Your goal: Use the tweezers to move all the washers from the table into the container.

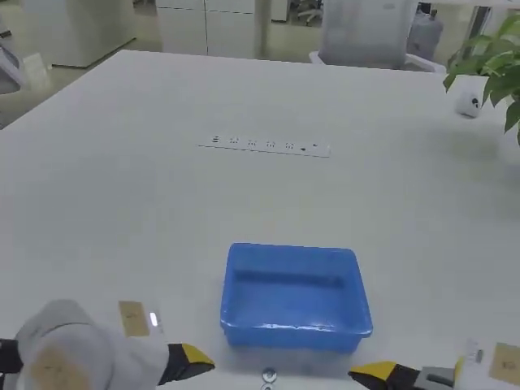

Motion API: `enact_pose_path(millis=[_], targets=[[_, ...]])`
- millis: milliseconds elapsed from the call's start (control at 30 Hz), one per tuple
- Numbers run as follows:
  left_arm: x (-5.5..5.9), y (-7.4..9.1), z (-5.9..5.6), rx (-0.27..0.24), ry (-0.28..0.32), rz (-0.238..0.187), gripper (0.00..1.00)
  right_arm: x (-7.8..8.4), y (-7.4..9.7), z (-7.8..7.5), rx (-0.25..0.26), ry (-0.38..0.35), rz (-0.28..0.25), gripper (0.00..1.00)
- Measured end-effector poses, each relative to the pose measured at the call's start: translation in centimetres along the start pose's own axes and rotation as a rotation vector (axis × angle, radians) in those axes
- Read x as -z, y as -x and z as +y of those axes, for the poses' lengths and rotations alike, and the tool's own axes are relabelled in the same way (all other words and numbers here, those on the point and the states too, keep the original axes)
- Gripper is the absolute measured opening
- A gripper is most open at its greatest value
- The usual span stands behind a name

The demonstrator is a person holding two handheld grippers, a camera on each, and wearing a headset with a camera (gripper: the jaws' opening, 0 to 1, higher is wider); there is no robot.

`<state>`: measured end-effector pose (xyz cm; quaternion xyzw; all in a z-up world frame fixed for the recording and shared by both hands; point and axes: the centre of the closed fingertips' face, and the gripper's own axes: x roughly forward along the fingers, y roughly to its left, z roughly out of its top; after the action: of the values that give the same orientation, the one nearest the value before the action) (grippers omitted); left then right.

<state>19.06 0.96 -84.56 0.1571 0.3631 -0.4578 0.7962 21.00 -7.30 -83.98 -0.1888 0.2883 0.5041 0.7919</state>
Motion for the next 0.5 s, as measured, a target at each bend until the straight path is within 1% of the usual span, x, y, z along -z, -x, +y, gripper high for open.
enact_pose_path(millis=[33, 67, 167, 333, 367, 500], targets=[[0.1, -0.2, -0.1, 0.012, -0.013, 0.013, 0.39, 0.2, -0.3, 0.2, -0.012, 0.013, 0.01, 0.19], [0.3, -0.4, -0.2, 0.015, -0.015, 0.029, 0.38, 0.3, -0.6, 0.1, -0.009, 0.033, 0.012, 0.17], [0.7, -1.1, -0.2, 0.026, -0.039, 0.065, 0.33, 0.5, -1.1, 0.2, -0.027, 0.04, 0.02, 0.1], [0.9, -1.7, -0.2, 0.039, -0.06, 0.099, 0.23, 0.9, -1.6, 0.5, -0.055, 0.058, 0.038, 0.1], [0.9, -1.8, -0.2, 0.044, -0.071, 0.108, 0.21, 0.9, -1.6, 0.6, -0.062, 0.06, 0.04, 0.09], [1.2, -2.1, -0.2, 0.051, -0.149, 0.161, 0.1, 1.2, -1.6, 1.1, -0.084, 0.056, 0.038, 0.08]])
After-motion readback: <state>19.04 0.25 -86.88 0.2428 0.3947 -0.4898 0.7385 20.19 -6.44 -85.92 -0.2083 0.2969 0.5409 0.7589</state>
